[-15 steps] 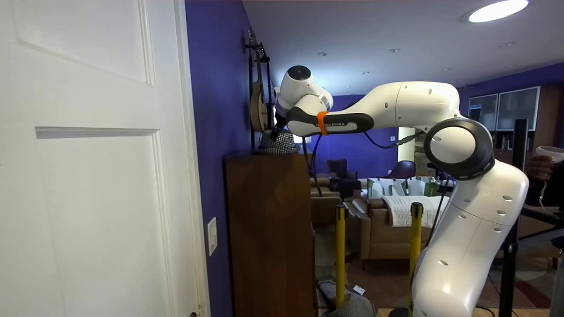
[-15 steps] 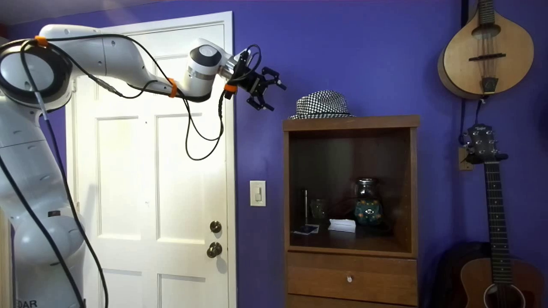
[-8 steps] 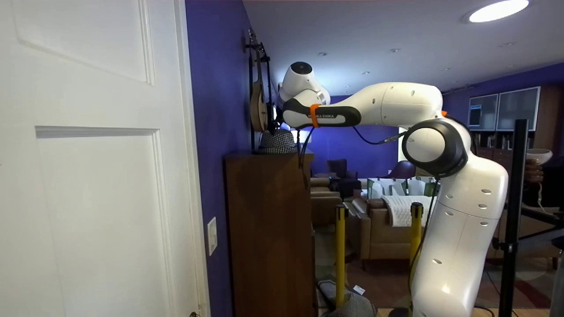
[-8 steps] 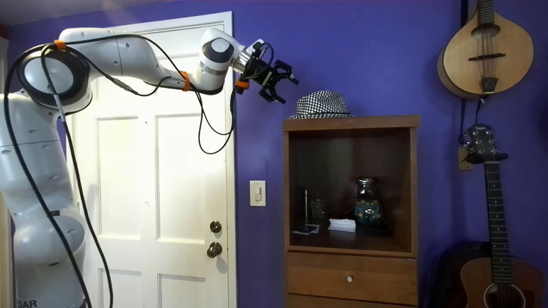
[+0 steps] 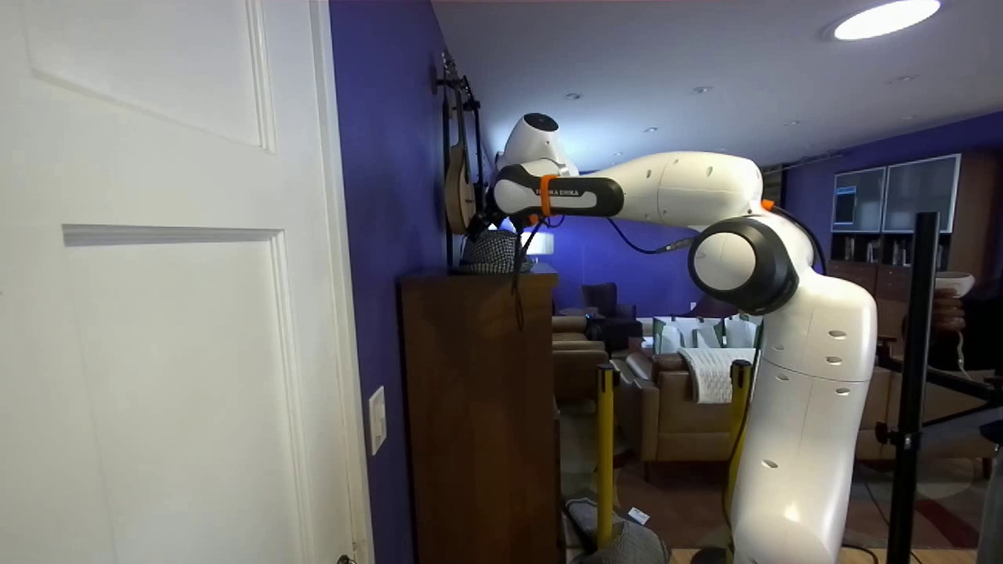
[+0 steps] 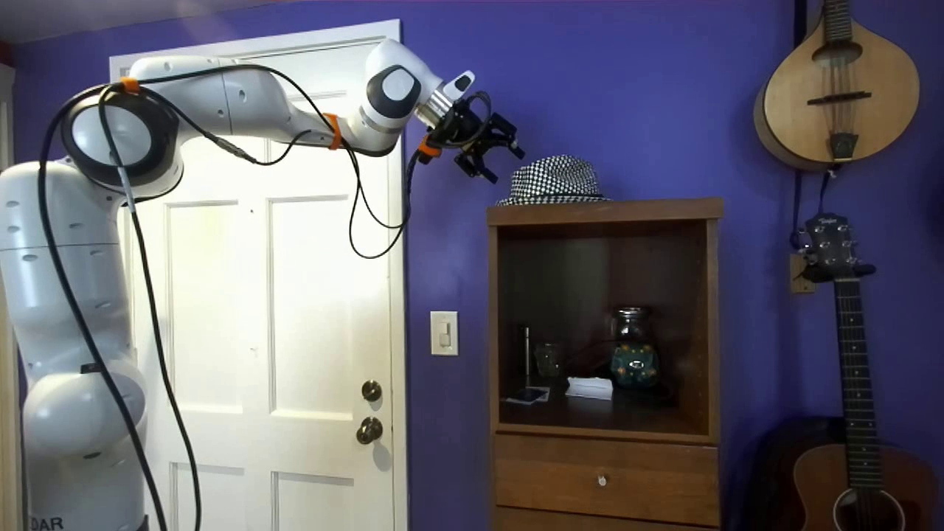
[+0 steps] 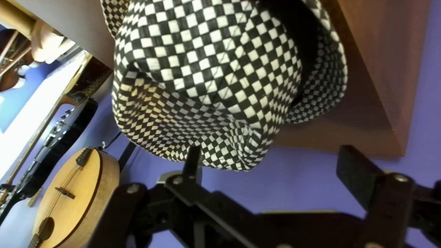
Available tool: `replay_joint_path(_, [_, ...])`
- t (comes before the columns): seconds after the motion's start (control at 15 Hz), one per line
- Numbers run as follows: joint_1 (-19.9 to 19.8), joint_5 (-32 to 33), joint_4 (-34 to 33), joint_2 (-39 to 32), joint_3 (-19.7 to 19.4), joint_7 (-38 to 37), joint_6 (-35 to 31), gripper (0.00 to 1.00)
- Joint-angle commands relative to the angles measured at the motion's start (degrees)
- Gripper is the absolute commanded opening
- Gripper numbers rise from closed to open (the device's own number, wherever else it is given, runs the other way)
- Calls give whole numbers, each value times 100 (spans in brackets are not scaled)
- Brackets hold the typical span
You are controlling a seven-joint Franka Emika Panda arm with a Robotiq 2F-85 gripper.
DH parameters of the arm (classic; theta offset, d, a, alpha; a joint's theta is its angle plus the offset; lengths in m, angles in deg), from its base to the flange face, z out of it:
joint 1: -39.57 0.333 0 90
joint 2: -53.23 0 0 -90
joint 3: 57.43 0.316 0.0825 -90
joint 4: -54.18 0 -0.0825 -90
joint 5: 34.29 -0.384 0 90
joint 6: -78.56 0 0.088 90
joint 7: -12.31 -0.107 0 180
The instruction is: Hang the hat on the door
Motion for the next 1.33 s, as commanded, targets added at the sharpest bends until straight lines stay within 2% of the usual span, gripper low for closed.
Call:
replay_joint_path(0.0, [-21,-693,-253,-191,-74,557,-71,72])
replay_joint_path(0.13, [-33,-863,-252,-209,-93,763,-71,68])
replay_joint_path(0.33, [-48,-972,-244,-242,-127,1131,-31,45])
replay_joint_path(0.73, [-86,-1007,-293,-319,-200,1812,110,4])
replay_joint_path(0.87, [-90,-1010,-377,-333,-205,1948,251,0])
replay_joint_path(1.27, [32,-902,-460,-165,-80,2877,706,1])
